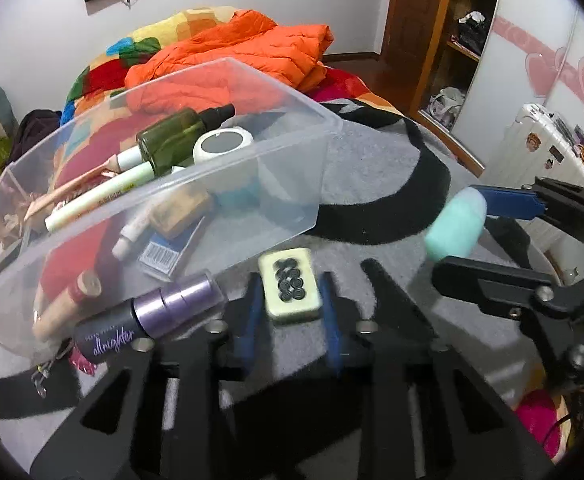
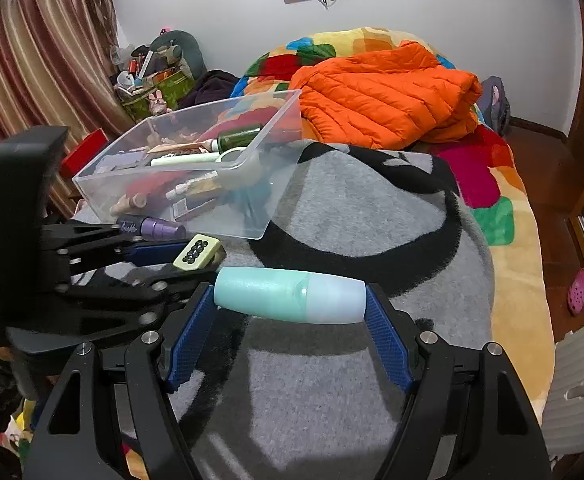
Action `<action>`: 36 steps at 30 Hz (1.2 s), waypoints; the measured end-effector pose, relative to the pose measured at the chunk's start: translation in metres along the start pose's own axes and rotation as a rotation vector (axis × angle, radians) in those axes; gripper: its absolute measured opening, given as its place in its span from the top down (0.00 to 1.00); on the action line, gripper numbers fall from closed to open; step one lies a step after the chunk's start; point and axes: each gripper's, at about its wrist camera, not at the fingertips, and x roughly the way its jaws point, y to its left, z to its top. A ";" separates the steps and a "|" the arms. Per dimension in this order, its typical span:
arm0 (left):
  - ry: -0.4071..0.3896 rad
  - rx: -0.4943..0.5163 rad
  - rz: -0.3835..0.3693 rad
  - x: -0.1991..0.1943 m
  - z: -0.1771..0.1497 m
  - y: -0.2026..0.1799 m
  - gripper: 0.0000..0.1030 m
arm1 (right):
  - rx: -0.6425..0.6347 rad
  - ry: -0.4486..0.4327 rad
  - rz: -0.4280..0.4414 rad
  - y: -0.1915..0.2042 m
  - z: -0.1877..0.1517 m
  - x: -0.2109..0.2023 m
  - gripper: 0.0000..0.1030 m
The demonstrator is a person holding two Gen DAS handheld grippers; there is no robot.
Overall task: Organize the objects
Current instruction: 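Grasp the pale green dotted block with the left gripper while the right grasps the mint bottle, then drop the dotted block into the clear box while the right drops the mint bottle in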
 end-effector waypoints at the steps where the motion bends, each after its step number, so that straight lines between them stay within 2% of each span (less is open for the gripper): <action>1: -0.004 -0.004 -0.011 -0.002 -0.001 0.001 0.77 | 0.000 -0.004 -0.001 0.000 0.000 -0.002 0.31; 6: -0.051 -0.045 -0.039 -0.022 -0.015 0.013 0.77 | -0.008 -0.019 -0.005 0.004 0.004 -0.008 0.31; 13: -0.157 -0.112 -0.031 -0.072 -0.032 0.040 0.77 | -0.015 -0.056 0.022 0.021 0.024 -0.006 0.31; 17: -0.221 -0.144 -0.024 -0.099 -0.025 0.060 0.77 | -0.025 -0.077 0.049 0.038 0.041 -0.001 0.31; 24: -0.335 -0.188 0.048 -0.133 -0.001 0.098 0.77 | -0.056 -0.102 0.051 0.071 0.077 0.013 0.31; 27: -0.335 -0.224 0.074 -0.127 0.007 0.118 0.77 | -0.063 -0.087 0.026 0.084 0.094 0.031 0.31; 30: -0.298 -0.273 0.085 -0.110 0.011 0.141 0.77 | -0.082 -0.050 0.007 0.096 0.102 0.052 0.31; 36: -0.239 -0.328 0.050 -0.090 0.002 0.161 0.77 | -0.114 -0.003 0.005 0.109 0.097 0.074 0.31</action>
